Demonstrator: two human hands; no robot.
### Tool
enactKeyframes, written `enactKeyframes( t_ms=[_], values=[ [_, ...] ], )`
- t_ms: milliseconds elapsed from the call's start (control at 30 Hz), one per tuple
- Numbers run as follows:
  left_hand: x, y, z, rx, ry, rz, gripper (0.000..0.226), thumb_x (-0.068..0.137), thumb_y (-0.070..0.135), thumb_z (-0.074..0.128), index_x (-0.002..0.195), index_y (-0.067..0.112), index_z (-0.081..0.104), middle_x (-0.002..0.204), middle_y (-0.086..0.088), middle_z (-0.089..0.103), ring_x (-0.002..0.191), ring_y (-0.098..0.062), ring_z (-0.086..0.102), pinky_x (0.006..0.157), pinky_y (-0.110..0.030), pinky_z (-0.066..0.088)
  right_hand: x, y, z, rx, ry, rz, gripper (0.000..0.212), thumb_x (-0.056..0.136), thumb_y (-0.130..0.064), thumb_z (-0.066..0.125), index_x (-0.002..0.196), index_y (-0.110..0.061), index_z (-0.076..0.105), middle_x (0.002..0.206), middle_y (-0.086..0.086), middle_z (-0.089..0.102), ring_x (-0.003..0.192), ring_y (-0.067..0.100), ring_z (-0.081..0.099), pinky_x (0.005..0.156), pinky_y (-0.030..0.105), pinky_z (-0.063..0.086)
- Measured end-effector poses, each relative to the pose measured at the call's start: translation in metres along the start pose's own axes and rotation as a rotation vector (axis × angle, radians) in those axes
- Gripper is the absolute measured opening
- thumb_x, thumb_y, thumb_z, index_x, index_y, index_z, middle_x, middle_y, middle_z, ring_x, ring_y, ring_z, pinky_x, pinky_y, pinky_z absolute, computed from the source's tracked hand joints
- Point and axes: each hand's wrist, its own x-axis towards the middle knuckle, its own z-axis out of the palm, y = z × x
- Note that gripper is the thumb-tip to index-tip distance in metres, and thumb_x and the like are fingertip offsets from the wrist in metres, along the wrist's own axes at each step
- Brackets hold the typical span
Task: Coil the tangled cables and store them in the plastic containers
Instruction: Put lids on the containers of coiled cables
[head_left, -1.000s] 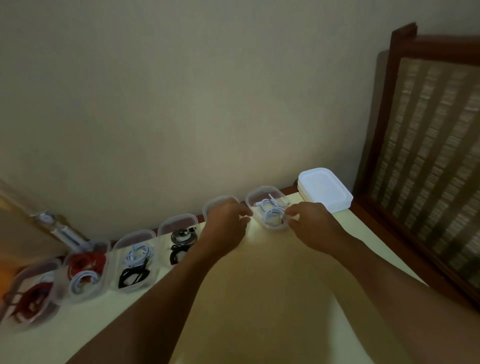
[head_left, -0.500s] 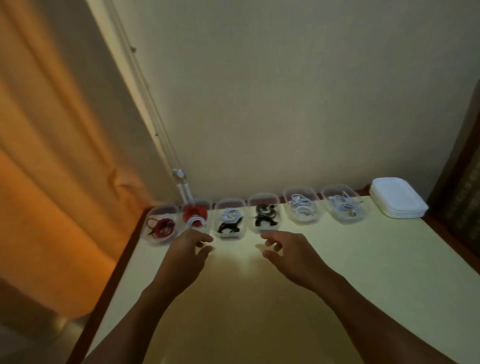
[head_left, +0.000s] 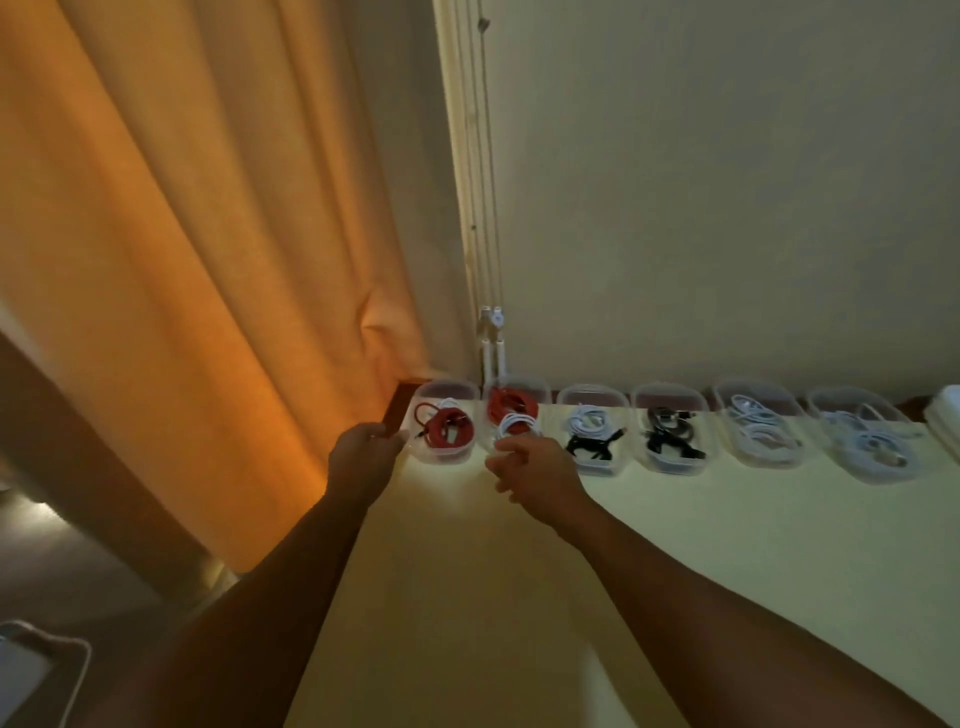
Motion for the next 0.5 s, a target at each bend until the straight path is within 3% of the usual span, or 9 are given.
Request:
enactKeyframes(
  t_ms=[100, 200, 400, 500],
  values=[
    [0.022, 0.000, 0.011, -0.231, -0.033, -0.160, 0.033, 0.091, 0.032, 0.077, 0.094, -0.001, 0.072, 0.080, -0.018, 0.072, 0.066, -0.025, 0.065, 0.063, -0.034, 0.055, 0.029, -0.006, 0.029, 0.275, 0.002, 0.245, 0.008, 0.095, -0.010, 0.062, 0.095, -0.006, 0.069, 0.088, 0.013, 0.072, 0.070, 0.023, 0.071, 0.063, 0.032, 0.056],
    [0.034, -0.007, 0.024, -0.303, -0.088, -0.215, 0.025, 0.087, 0.021, 0.081, 0.095, 0.000, 0.071, 0.078, -0.015, 0.072, 0.067, -0.025, 0.069, 0.064, -0.036, 0.058, 0.055, -0.006, 0.058, 0.429, 0.114, 0.384, 0.012, 0.092, -0.014, 0.070, 0.090, -0.004, 0.063, 0.081, 0.015, 0.072, 0.067, 0.029, 0.073, 0.058, 0.035, 0.056],
    [0.010, -0.008, 0.020, -0.293, -0.090, -0.223, 0.010, 0.089, 0.007, 0.073, 0.087, -0.003, 0.071, 0.078, -0.018, 0.072, 0.062, -0.025, 0.071, 0.067, -0.039, 0.063, 0.057, 0.000, 0.073, 0.280, 0.285, 0.379, 0.017, 0.090, -0.018, 0.074, 0.092, -0.003, 0.066, 0.075, 0.011, 0.074, 0.051, 0.019, 0.072, 0.048, 0.028, 0.054],
    [-0.013, -0.009, 0.009, -0.282, -0.101, -0.263, 0.008, 0.090, 0.007, 0.074, 0.086, 0.001, 0.071, 0.081, -0.017, 0.073, 0.067, -0.025, 0.072, 0.068, -0.039, 0.064, 0.040, 0.000, 0.070, 0.229, 0.229, 0.391, 0.017, 0.090, -0.018, 0.075, 0.086, -0.003, 0.068, 0.069, 0.009, 0.074, 0.054, 0.020, 0.073, 0.058, 0.033, 0.062]
  ],
)
